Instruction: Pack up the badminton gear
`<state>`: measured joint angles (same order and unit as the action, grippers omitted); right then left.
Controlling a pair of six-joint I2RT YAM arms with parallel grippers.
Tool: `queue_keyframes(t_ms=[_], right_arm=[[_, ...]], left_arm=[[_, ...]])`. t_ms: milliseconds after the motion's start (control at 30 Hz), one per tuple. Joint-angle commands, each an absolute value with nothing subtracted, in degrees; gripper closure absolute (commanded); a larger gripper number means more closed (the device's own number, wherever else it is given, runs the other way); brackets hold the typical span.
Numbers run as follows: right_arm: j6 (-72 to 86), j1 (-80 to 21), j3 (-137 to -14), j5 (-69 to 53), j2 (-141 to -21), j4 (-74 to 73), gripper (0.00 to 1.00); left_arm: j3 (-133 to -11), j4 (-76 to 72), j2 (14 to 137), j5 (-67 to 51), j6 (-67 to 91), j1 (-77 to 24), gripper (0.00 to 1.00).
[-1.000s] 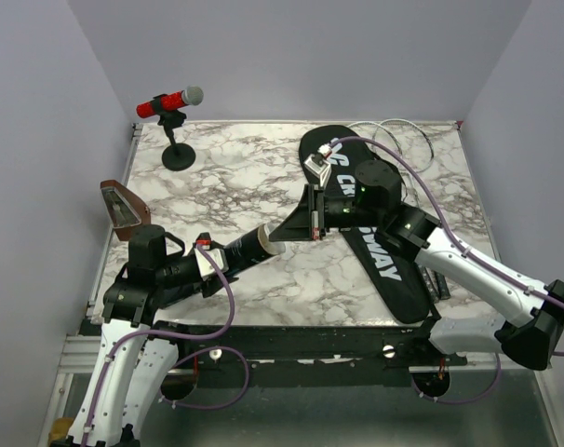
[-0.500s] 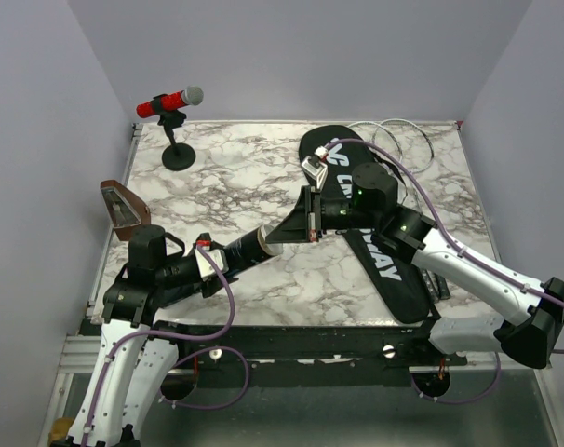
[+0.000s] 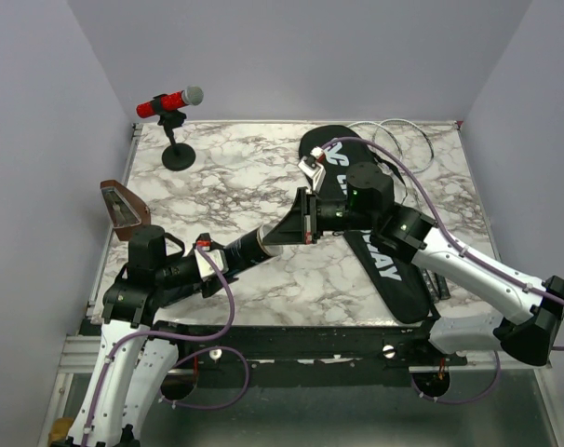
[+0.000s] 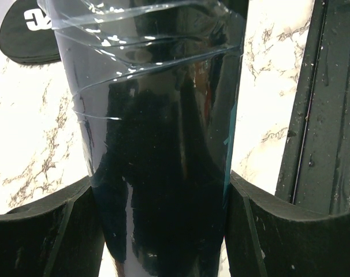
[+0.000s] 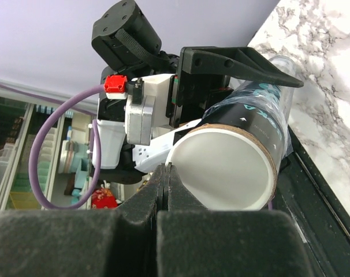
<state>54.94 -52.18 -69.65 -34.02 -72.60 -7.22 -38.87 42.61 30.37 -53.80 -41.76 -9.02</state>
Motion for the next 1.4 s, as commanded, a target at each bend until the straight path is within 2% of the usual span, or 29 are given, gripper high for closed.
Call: queue_keyframes(t_ms=[0, 1200, 1367], right_arm=[[50.72, -53.0, -73.12, -30.77, -72.51, -14.85, 1.0], [55.19, -55.37, -67.77, -32.96, -75.15, -6.34, 0.99], [55.98, -55.37, -67.24, -33.92, -74.88, -5.1, 0.89]], left_arm=[[-39.73, 40.34, 29.44, -55.37, -41.84, -8.96, 0.64], [-41.74, 42.18, 28.65, -57.3, -42.54, -8.96, 0.64], [-42.63, 43.68, 28.39, -58.36, -43.42, -8.96, 0.64]])
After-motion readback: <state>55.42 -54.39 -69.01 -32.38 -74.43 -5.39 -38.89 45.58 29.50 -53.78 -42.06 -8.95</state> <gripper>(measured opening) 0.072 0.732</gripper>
